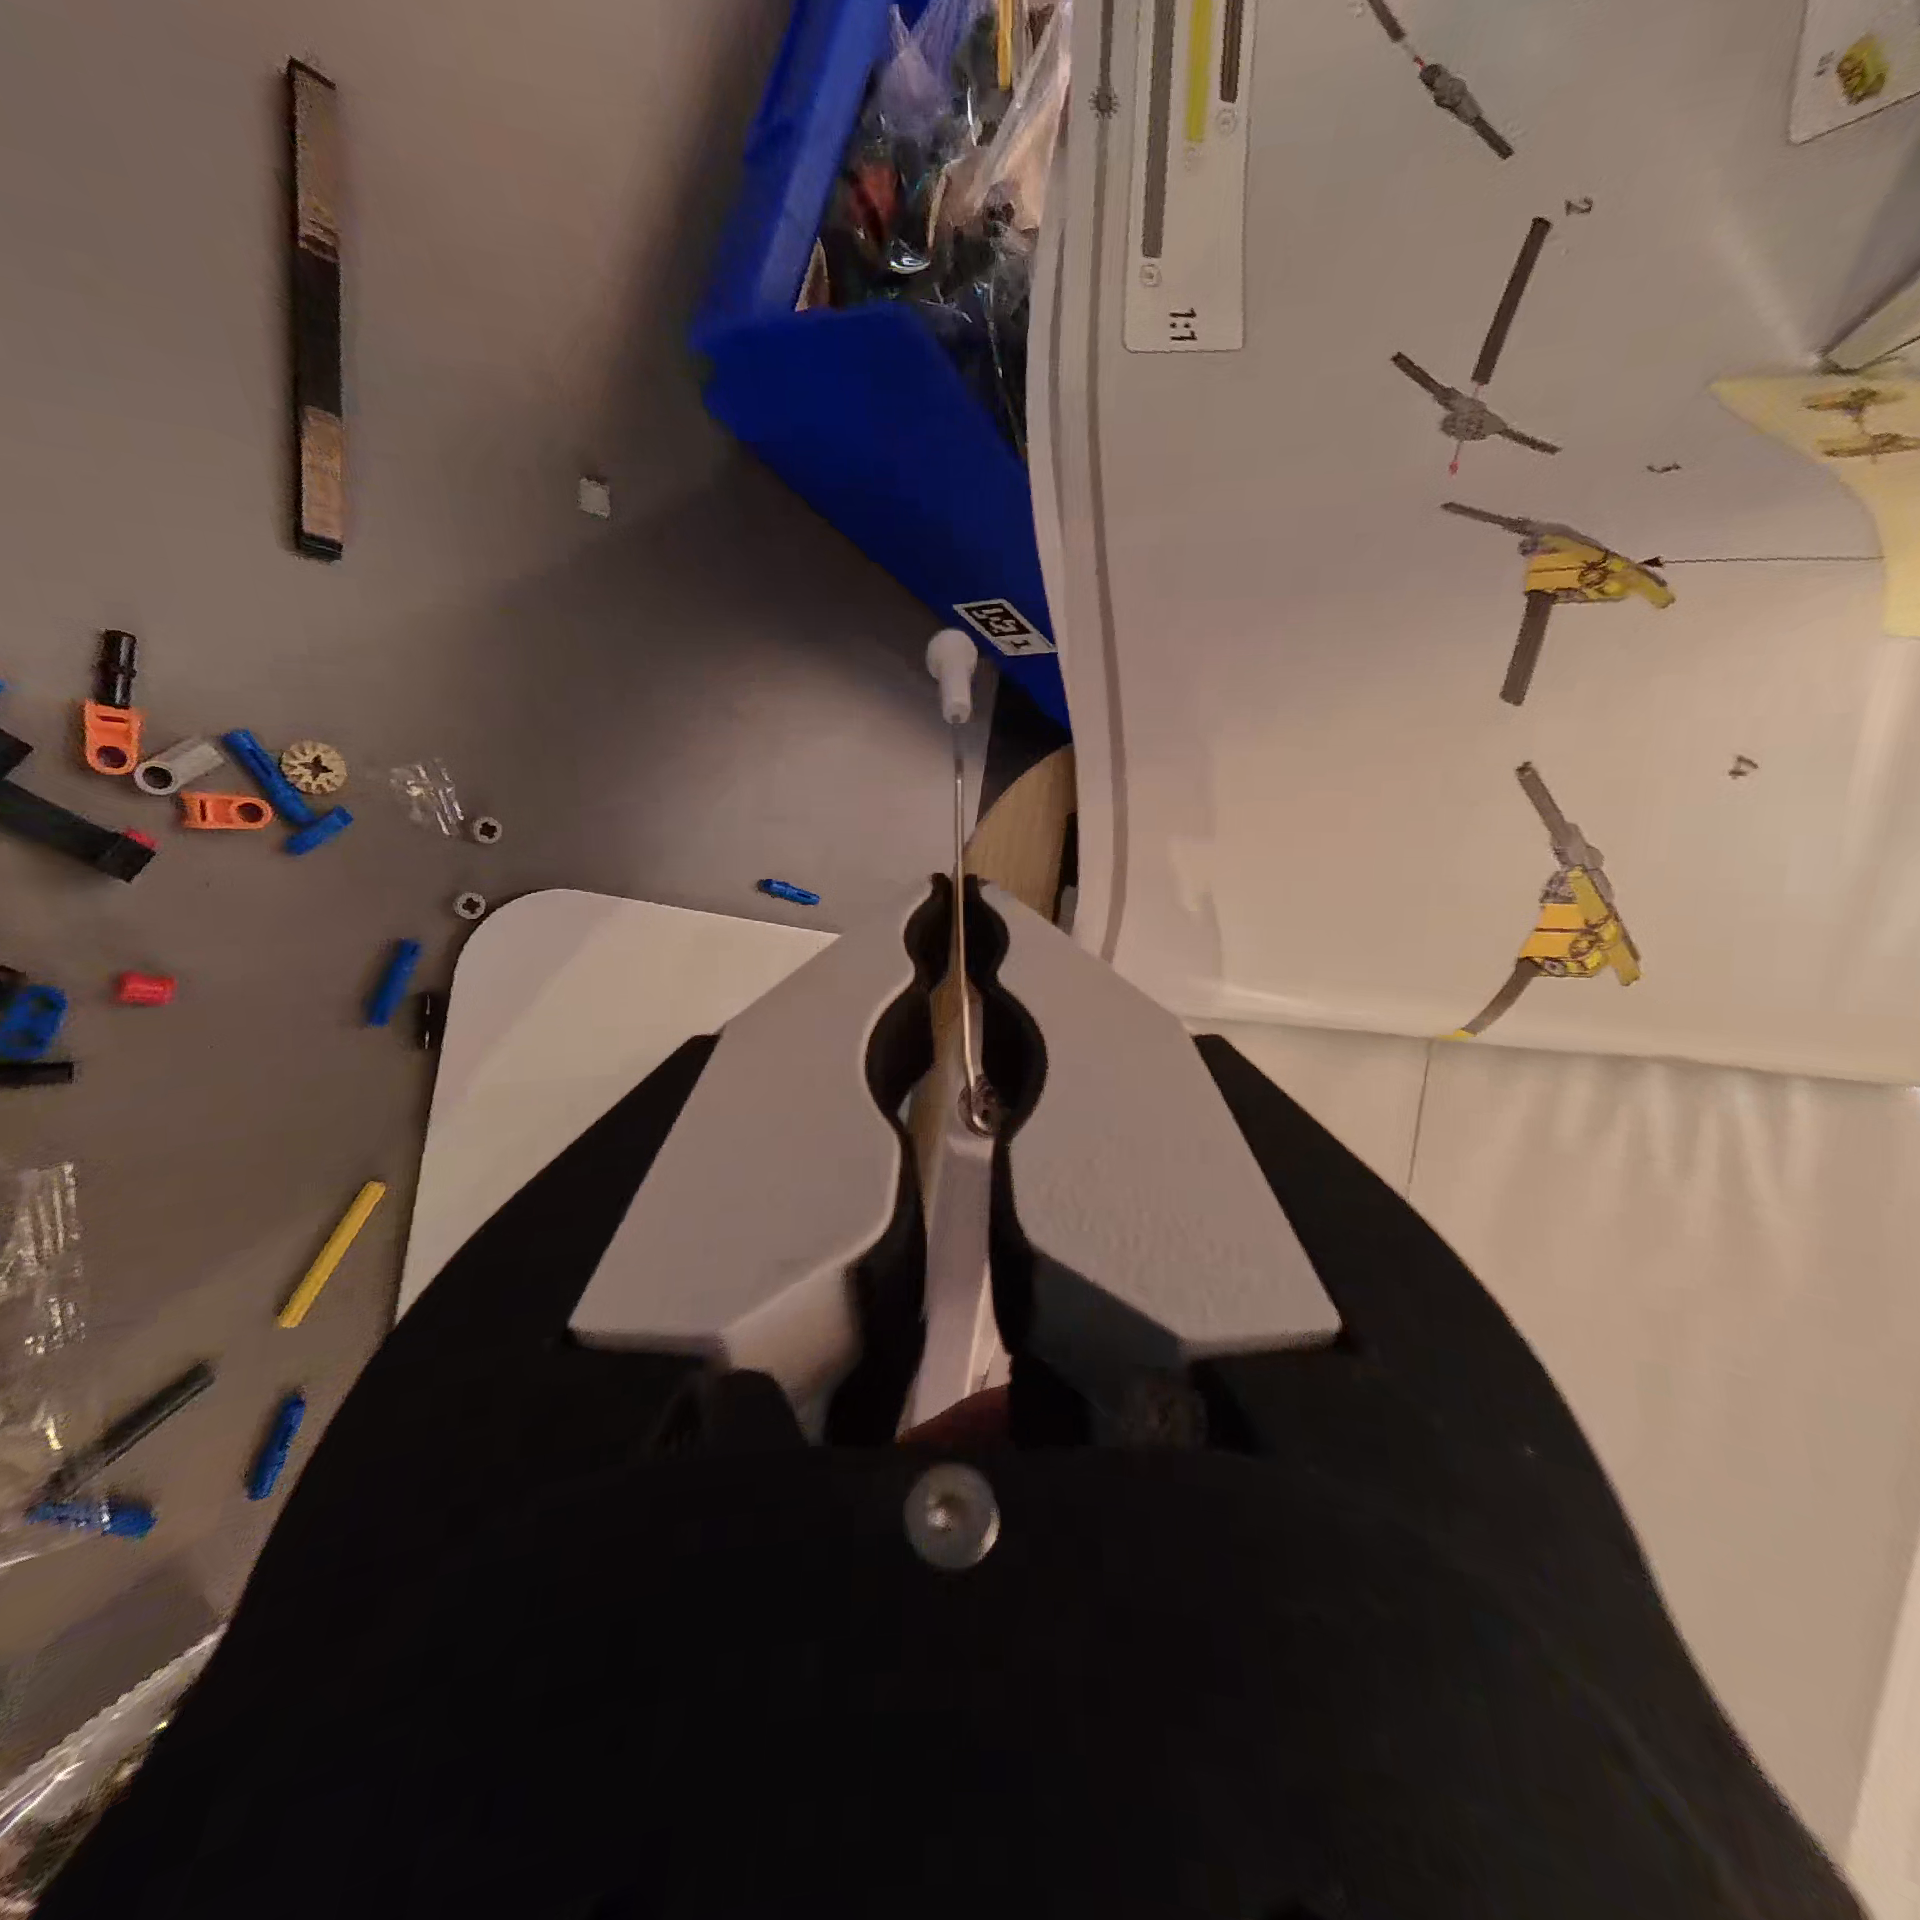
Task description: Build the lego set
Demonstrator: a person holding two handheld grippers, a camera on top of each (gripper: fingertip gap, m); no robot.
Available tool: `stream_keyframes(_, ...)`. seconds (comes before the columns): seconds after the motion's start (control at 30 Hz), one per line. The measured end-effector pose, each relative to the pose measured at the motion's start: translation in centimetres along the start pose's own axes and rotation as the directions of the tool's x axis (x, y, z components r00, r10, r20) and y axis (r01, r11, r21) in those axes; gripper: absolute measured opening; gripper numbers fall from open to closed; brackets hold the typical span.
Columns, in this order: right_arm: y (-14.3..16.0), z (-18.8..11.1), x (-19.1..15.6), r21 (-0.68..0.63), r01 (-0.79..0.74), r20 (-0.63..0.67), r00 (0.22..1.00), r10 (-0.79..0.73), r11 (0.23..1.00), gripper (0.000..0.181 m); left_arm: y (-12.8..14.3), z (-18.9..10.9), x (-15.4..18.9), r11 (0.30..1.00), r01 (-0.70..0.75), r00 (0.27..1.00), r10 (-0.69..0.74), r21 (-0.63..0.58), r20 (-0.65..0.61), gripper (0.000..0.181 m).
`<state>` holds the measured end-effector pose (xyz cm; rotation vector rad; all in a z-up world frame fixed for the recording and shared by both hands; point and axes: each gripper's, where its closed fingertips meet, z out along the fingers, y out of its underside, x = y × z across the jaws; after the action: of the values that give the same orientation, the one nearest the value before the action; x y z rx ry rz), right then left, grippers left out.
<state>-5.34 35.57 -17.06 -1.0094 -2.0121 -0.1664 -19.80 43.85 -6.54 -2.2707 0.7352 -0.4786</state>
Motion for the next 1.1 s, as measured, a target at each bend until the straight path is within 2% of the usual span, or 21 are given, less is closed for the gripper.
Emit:
stream_keyframes(0.13, -0.2, -0.1, 0.1, 0.029, 0.017, -0.006, 1.0, -0.017, 0.999, 0.0, 0.3, 0.6, -0.4, 1.0, -0.018, 1.0, 0.019, 0.017, -0.014, 0.0)
stream_keyframes(0.3, -0.7, -0.6, 0.2, 0.175, -0.097, 0.028, 0.995, 0.094, 0.98, 0.0, 0.0, 1.1, -1.1, 0.997, -0.057, 0.998, 0.058, 0.046, -0.011, 0.0)
stream_keyframes(0.47, -0.8, -0.9, 0.4, 0.204, -0.099, 0.025, 0.995, 0.096, 0.974, 0.0, 0.3, 2.1, -1.7, 0.997, -0.063, 0.998, 0.064, 0.042, -0.021, 0.0)
stream_keyframes(0.7, -0.7, -0.9, 0.8, 0.177, -0.083, -0.086, 0.991, 0.099, 0.981, 0.0, 0.7, 3.3, -2.2, 0.997, -0.076, 0.997, 0.076, 0.034, -0.013, 0.0)
stream_keyframes(1.1, -0.6, -1.5, 1.6, 0.246, -0.291, -0.221, 0.912, 0.346, 0.924, 0.0, 0.6, 4.0, -2.5, 0.994, -0.107, 0.994, 0.107, 0.03, 0.002, 0.0)
